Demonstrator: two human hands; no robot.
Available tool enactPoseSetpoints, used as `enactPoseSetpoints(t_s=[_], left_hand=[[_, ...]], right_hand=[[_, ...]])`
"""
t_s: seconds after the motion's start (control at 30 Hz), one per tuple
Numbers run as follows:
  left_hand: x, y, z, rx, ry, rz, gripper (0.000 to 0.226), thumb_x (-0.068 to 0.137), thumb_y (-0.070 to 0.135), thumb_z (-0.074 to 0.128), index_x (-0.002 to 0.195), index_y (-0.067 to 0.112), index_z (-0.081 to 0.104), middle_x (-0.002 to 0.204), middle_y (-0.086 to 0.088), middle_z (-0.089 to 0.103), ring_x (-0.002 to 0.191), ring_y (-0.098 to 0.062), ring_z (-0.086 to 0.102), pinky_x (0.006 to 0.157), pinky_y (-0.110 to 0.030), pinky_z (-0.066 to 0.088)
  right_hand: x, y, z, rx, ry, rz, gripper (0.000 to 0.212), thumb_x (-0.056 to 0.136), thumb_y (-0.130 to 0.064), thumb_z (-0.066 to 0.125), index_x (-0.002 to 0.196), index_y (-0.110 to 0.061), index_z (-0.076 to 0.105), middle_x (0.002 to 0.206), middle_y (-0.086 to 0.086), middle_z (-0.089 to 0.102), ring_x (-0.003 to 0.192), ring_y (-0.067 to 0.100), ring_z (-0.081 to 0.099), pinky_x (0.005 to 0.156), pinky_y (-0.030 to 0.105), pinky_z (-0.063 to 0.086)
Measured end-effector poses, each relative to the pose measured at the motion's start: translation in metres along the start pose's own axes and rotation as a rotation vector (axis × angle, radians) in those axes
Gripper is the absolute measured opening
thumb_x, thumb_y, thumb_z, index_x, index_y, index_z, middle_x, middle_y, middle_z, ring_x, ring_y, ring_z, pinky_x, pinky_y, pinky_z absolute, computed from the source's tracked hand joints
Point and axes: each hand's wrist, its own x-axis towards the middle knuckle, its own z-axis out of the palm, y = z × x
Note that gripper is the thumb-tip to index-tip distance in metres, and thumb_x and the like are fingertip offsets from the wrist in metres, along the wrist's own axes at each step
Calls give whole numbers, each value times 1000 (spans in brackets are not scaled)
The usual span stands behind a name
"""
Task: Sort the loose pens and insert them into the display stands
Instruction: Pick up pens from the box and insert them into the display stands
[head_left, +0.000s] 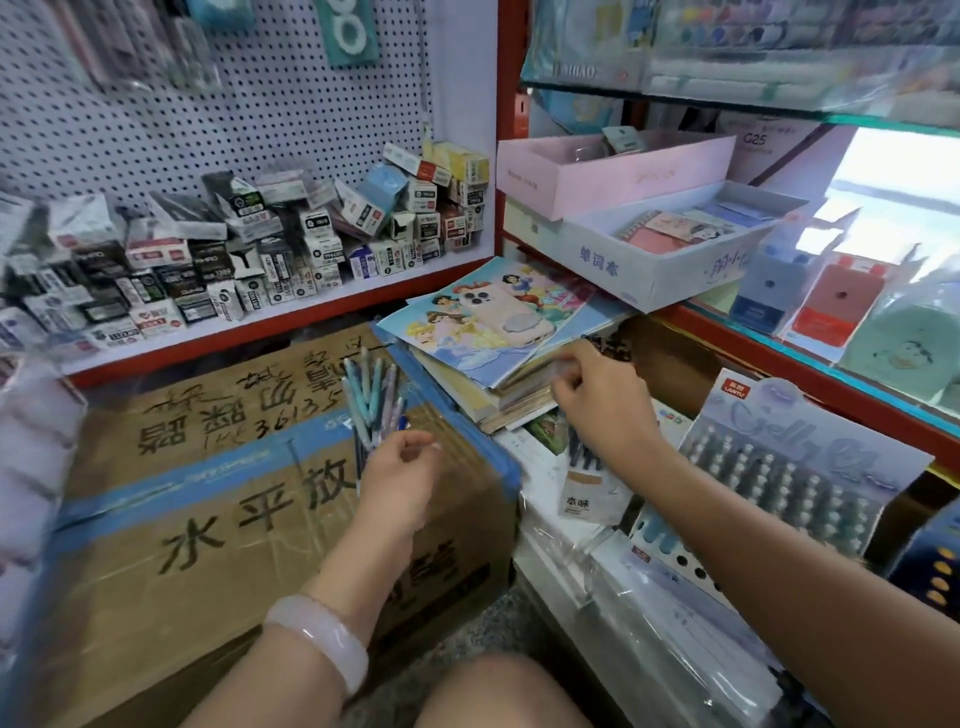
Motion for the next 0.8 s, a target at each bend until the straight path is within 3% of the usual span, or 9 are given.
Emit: enactPoseSetpoints(t_s=[0.1,0.2,0.33,0.5,0.67,0.8], left_hand=[[32,-9,-29,70,79,-20,15,96,18,49,109,14,55,89,0,57,65,-11,49,49,-20,40],[69,-23,-50,165,118,-63,17,93,19,51,109,13,53,98,-7,60,75,-20,54,59,-26,41],[110,-35,-55,256,158,-113,38,91,22,54,126,9,47,83,-2,53,70,-20,51,65,-29,38],[144,-40,-31,531,163,-68,44,89,31,55,123,4,47,110,-15,57,99,-31,56,82,-36,48],[183,-30,-16,746,225,-84,68,82,57,54,124,4,42,126,-17,45,119,-34,43,97,-42,41],[209,-26,-14,818,185,-88,73,76,54,63,124,5,40,125,-14,45,117,-32,45,88,-35,44]], right_hand=[[11,-21,33,58,-155,-61,30,94,-27,52,121,-16,50,99,2,68,89,23,63,74,37,52],[25,-36,66,31,-284,-89,33,94,-31,51,124,-16,48,102,4,68,95,24,62,80,40,52],[47,-40,94,-12,-384,-105,37,95,-32,51,126,-13,47,105,9,67,100,24,61,81,38,52],[61,-34,113,49,-370,-74,33,96,-30,49,125,-15,50,106,5,68,101,23,61,82,33,50],[58,-36,124,136,-407,-139,30,96,-31,48,122,-18,51,108,2,67,101,20,60,86,34,48],[59,-28,129,155,-428,-120,29,96,-30,48,121,-19,53,107,1,66,99,18,59,84,32,48]])
